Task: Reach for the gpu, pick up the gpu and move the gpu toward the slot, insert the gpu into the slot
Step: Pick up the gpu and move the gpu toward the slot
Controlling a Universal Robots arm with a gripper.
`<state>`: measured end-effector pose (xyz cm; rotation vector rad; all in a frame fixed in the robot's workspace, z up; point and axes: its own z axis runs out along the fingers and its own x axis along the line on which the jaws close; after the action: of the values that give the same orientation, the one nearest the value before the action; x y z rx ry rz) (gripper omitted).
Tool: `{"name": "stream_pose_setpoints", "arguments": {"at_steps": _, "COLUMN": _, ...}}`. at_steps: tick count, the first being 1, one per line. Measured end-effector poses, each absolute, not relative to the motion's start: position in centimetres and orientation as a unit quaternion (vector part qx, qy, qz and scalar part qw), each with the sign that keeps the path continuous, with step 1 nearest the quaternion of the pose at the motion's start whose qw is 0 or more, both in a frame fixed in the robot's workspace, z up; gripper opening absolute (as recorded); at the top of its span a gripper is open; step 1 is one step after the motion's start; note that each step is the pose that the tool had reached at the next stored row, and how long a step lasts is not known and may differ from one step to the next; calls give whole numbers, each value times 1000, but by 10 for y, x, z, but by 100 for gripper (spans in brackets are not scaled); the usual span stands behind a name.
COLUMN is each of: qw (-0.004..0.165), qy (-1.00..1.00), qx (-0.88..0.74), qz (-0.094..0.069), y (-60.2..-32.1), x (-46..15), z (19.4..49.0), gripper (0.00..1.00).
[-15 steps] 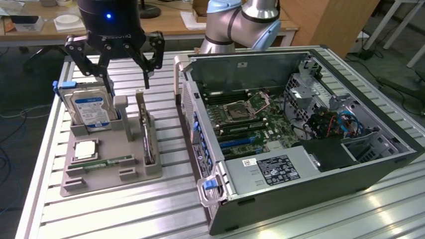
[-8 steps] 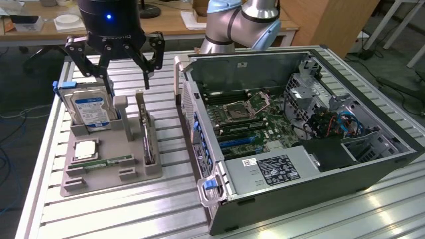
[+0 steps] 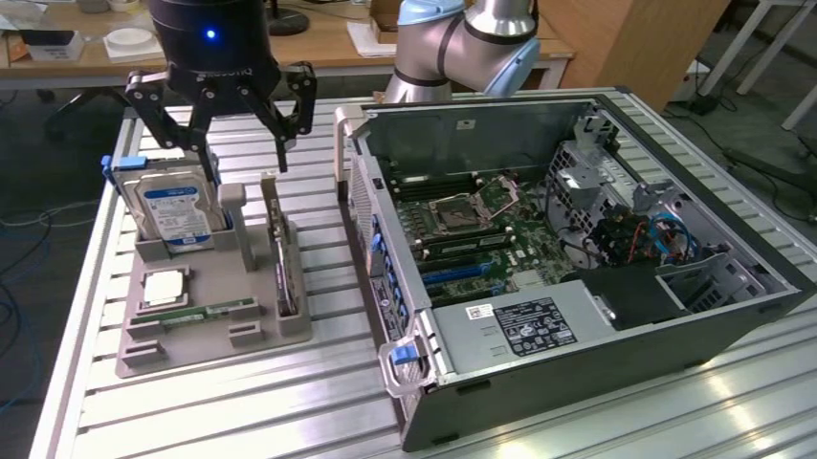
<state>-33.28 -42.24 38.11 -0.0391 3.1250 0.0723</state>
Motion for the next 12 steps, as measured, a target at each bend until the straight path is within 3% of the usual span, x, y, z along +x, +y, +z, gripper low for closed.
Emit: {"name": "stream_pose_setpoints", "arguments": {"at_steps": 12, "qw": 8, "qy": 1000, "qx": -19, "qz": 23, "y": -424, "x": -333, "z": 380, "gripper": 71}}
